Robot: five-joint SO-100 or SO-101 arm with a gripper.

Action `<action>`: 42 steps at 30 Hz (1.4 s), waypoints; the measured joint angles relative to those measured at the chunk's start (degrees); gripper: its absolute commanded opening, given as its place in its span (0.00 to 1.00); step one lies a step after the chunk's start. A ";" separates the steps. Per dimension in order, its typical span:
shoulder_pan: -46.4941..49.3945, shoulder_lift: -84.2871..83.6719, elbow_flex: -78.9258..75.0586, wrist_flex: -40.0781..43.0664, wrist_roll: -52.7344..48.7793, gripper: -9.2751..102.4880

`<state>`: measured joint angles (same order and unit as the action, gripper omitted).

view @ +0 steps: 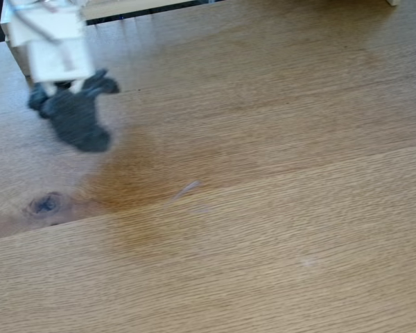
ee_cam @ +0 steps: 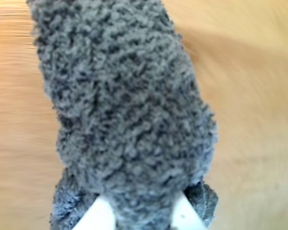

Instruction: Clean the area in front of the robot

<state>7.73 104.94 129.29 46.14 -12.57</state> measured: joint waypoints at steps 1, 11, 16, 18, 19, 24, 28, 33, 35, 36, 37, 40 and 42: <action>-4.04 1.32 0.26 1.49 0.62 0.08; -34.10 -5.45 0.88 2.37 17.67 0.08; -35.42 -11.34 0.88 -9.40 27.77 0.08; -34.54 -14.68 0.97 -18.46 29.62 0.08; -33.93 -16.35 0.97 -23.55 29.71 0.08; -32.17 -25.66 -2.02 -41.04 25.75 0.08; -30.76 -36.83 -11.43 -44.38 22.32 0.08; -26.81 -51.94 -27.95 -44.91 19.16 0.08; -24.96 -57.57 -34.98 -43.68 17.67 0.08; -24.17 -60.21 -38.50 -42.71 17.05 0.08; -23.47 -62.67 -41.75 -41.75 16.26 0.08; -21.71 -69.08 -50.54 -37.00 14.06 0.08; -20.65 -71.02 -54.23 -33.31 12.83 0.08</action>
<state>-12.92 33.93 75.06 12.83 0.26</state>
